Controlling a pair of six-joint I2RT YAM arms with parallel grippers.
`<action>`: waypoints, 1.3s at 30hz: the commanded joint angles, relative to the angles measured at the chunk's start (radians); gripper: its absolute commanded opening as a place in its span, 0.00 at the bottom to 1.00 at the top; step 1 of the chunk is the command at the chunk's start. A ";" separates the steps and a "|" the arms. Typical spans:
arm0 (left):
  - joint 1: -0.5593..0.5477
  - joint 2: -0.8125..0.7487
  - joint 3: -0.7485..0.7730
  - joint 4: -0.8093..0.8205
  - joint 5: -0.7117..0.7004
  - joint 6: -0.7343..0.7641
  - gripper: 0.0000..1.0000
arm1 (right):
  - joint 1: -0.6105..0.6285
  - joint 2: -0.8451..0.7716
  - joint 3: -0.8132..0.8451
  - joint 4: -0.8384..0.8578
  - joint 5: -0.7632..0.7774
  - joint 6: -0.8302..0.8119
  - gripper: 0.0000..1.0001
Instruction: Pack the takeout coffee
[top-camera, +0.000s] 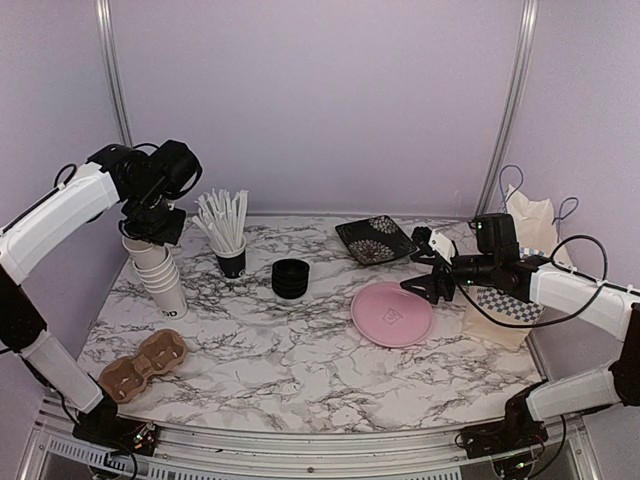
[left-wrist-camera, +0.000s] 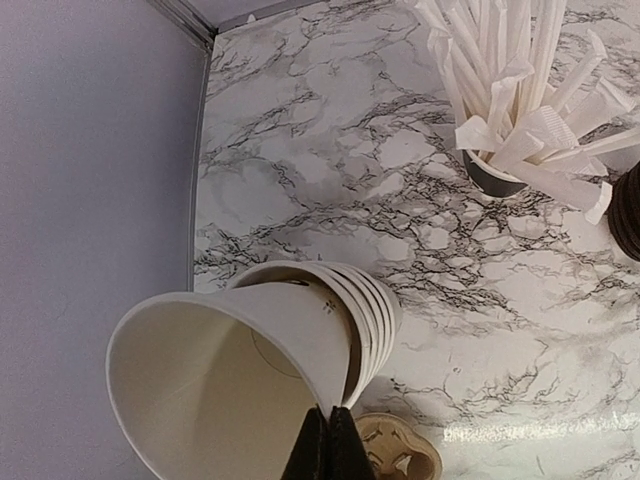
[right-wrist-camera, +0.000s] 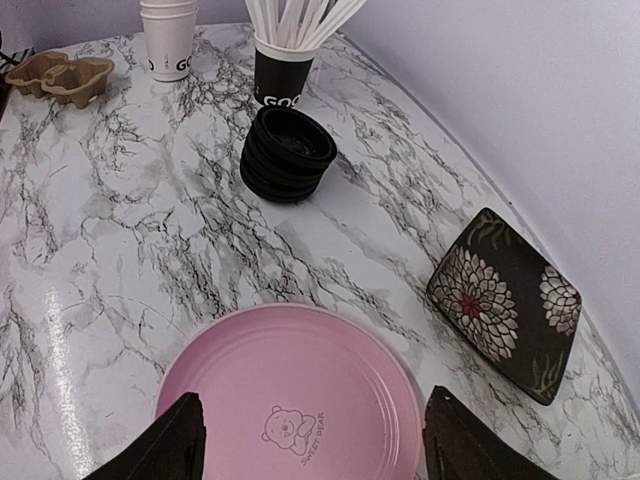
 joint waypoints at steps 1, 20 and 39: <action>0.005 -0.031 0.041 -0.046 0.009 -0.008 0.00 | -0.005 -0.010 0.001 -0.011 -0.007 -0.008 0.72; -0.537 0.110 0.354 -0.080 0.120 0.064 0.00 | -0.005 0.026 0.025 -0.030 -0.048 0.008 0.74; -0.840 0.465 0.327 0.177 0.294 0.278 0.00 | -0.008 0.048 0.020 0.001 0.041 0.028 0.73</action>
